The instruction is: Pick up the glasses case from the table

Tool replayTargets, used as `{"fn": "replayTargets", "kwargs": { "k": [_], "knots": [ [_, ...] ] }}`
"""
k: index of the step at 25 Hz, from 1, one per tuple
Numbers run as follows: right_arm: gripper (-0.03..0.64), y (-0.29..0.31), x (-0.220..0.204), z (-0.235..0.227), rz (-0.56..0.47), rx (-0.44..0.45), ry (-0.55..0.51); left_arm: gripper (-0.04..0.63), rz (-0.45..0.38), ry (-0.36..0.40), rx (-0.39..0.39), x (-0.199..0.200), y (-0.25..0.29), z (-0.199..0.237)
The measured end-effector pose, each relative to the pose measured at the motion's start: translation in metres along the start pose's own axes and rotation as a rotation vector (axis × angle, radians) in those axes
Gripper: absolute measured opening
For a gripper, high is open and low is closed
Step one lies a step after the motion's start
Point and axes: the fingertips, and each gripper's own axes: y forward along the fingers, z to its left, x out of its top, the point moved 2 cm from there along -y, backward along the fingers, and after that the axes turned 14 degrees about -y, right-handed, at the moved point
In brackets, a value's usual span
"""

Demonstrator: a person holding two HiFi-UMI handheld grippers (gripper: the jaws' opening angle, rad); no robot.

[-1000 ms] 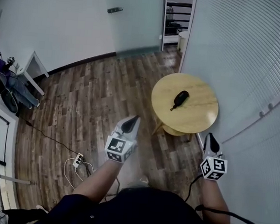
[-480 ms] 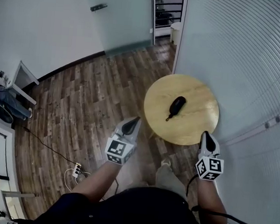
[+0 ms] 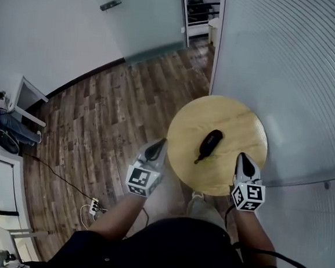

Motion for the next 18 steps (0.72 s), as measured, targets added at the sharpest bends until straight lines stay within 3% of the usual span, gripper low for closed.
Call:
{"fn": "replayTargets", "kwargs": {
  "k": [3, 9, 15, 18],
  "knots": [
    [0.008, 0.039, 0.0, -0.015, 0.006, 0.036, 0.015, 0.003, 0.037, -0.017, 0.024, -0.006, 0.039, 0.007],
    [0.008, 0.089, -0.024, -0.022, 0.044, 0.104, 0.065, 0.003, 0.084, 0.02, 0.001, -0.015, 0.097, 0.01],
    [0.008, 0.136, -0.072, -0.014, 0.14, 0.115, 0.136, 0.003, 0.135, 0.035, -0.045, -0.05, 0.154, 0.029],
    [0.008, 0.16, -0.091, -0.014, 0.177, 0.073, 0.123, 0.003, 0.153, 0.03, -0.076, -0.065, 0.177, 0.042]
  ]
}}
